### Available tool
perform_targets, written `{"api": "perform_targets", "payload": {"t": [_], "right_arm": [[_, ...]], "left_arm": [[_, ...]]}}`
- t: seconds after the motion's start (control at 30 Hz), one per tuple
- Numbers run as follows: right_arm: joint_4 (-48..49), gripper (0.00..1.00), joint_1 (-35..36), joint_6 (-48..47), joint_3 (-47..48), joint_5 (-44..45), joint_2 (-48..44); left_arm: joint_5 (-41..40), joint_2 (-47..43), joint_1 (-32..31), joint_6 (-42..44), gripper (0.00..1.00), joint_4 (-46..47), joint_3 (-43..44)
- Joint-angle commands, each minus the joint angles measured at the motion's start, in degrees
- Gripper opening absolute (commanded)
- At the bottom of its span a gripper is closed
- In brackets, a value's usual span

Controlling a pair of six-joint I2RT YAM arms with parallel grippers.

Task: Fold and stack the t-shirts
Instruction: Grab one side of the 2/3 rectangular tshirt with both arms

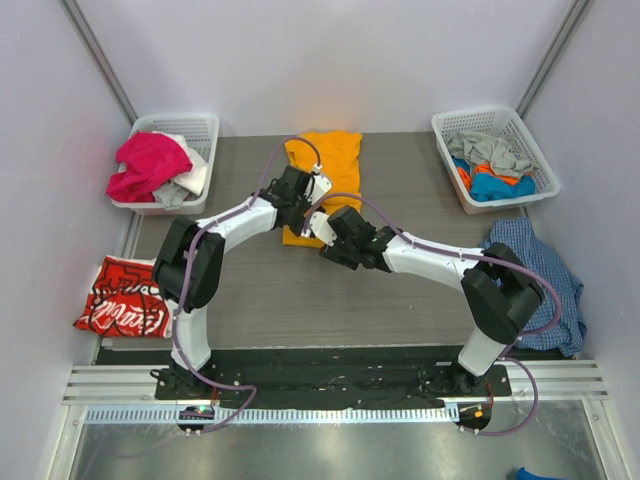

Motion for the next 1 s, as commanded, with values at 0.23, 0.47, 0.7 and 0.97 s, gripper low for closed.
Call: {"api": "perform_targets", "payload": {"t": [0.23, 0.47, 0.7, 0.97], "right_arm": [[2.39, 0.68, 0.16, 0.05, -3.59, 0.58, -1.44], [3.97, 0.65, 0.16, -1.27, -3.86, 1.46, 0.49], [5.03, 0.63, -0.45, -3.12, -3.51, 2.07, 1.99], [5.73, 0.62, -1.6, -3.91, -1.49, 1.55, 4.36]], "left_arm": [[13.01, -11.57, 0.31, 3.64, 0.98, -11.98, -5.8], [23.55, -10.08, 0.66, 7.5, 0.88, -15.41, -7.3], [27.97, -6.91, 2.68, 8.47, 0.82, -14.63, -6.95], [26.56, -3.75, 4.87, 8.65, 0.81, -11.73, -5.54]]}}
